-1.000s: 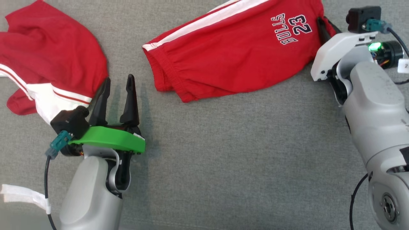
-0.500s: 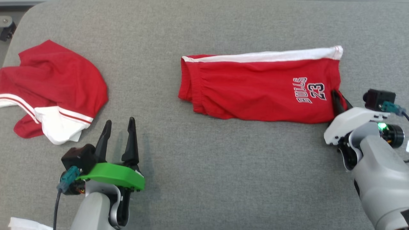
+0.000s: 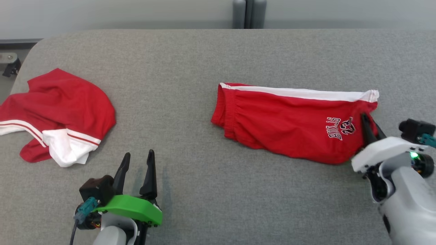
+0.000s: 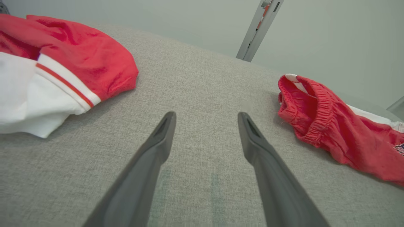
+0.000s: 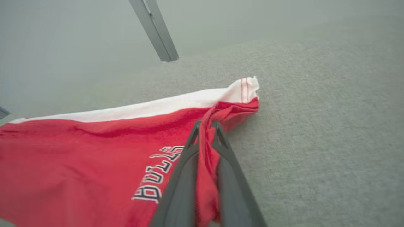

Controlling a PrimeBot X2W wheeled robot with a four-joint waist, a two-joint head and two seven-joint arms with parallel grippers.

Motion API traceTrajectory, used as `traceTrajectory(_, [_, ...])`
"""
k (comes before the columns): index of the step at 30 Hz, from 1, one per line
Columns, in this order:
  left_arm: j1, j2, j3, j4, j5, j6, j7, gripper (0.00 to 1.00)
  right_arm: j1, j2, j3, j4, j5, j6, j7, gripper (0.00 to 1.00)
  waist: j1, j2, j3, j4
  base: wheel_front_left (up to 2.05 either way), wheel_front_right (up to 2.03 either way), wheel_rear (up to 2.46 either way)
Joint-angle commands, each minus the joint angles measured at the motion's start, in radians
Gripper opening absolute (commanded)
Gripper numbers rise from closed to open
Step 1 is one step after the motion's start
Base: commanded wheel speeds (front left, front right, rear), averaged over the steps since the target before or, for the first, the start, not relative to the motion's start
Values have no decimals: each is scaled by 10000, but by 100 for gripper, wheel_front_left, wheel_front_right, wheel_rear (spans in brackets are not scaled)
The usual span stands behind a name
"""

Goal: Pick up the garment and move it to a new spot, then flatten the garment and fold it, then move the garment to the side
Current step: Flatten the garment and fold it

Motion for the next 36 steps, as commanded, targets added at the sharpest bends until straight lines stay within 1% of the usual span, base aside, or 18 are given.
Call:
traceTrajectory(1, [124,11,-32,18,-49,24,-33,100,-207,273,262,-458,208,-10,58,0,0,-1,-32,88,0,0,0])
traceTrajectory(3, [186,8,-89,66,-68,22,-32,100,-278,413,743,-1071,285,-11,199,0,0,-1,-134,171,0,0,0])
traceTrajectory(8, [169,8,-252,136,-228,24,-33,100,-615,1074,2013,-2287,578,-11,688,0,0,-1,-246,438,0,0,0])
traceTrajectory(11, [62,9,-336,129,-278,22,-32,100,-743,1435,2870,-2407,578,-11,895,0,0,-1,-265,651,0,0,0])
traceTrajectory(14, [34,11,-372,195,-210,24,-32,100,-795,1609,3812,-2071,541,-11,870,0,0,-1,-259,839,0,0,0])
traceTrajectory(15, [37,10,-377,226,-173,22,-32,100,-775,1637,4135,-1865,563,-11,834,18,0,-1,-259,893,0,0,0])
traceTrajectory(16, [41,9,-385,250,-156,24,-32,100,-739,1640,4332,-1801,702,-11,763,41,0,-1,-264,929,0,0,0])
traceTrajectory(17, [97,9,-356,366,-43,24,-32,100,-616,1665,5656,-1672,1375,-11,302,100,0,-1,-285,1015,0,0,0])
traceTrajectory(19, [157,8,-275,437,113,24,-32,100,-593,1643,6071,-1585,1589,-11,95,100,0,-1,-332,959,0,0,0])
traceTrajectory(21, [232,8,-185,458,325,24,-33,100,-633,1650,6187,-1491,1533,-11,-65,100,0,-1,-390,848,0,0,0])
traceTrajectory(23, [299,70,-93,421,569,24,-33,100,-632,1653,5928,-1385,1396,-11,-162,100,0,-1,-443,709,0,0,0])
traceTrajectory(24, [316,118,-27,368,678,24,-32,100,-639,1653,5615,-1365,1198,-11,-181,100,0,-1,-475,626,0,0,0])
traceTrajectory(26, [324,218,71,240,1031,22,-32,100,-529,1654,4621,-1691,477,-11,-184,100,0,-1,-519,462,0,0,0])
traceTrajectory(31, [494,378,393,-134,1895,22,-21,100,610,1664,1808,-2772,-1738,-11,-184,100,0,-1,-663,103,0,0,0])
traceTrajectory(33, [608,418,522,-306,2235,22,-21,100,1087,1676,1015,-3163,-2413,-11,-179,100,0,-1,-707,-51,0,0,0])
traceTrajectory(36, [820,399,655,-471,2586,24,-21,100,1842,1684,208,-3527,-3019,-11,-179,100,0,-1,-823,-251,0,0,0])
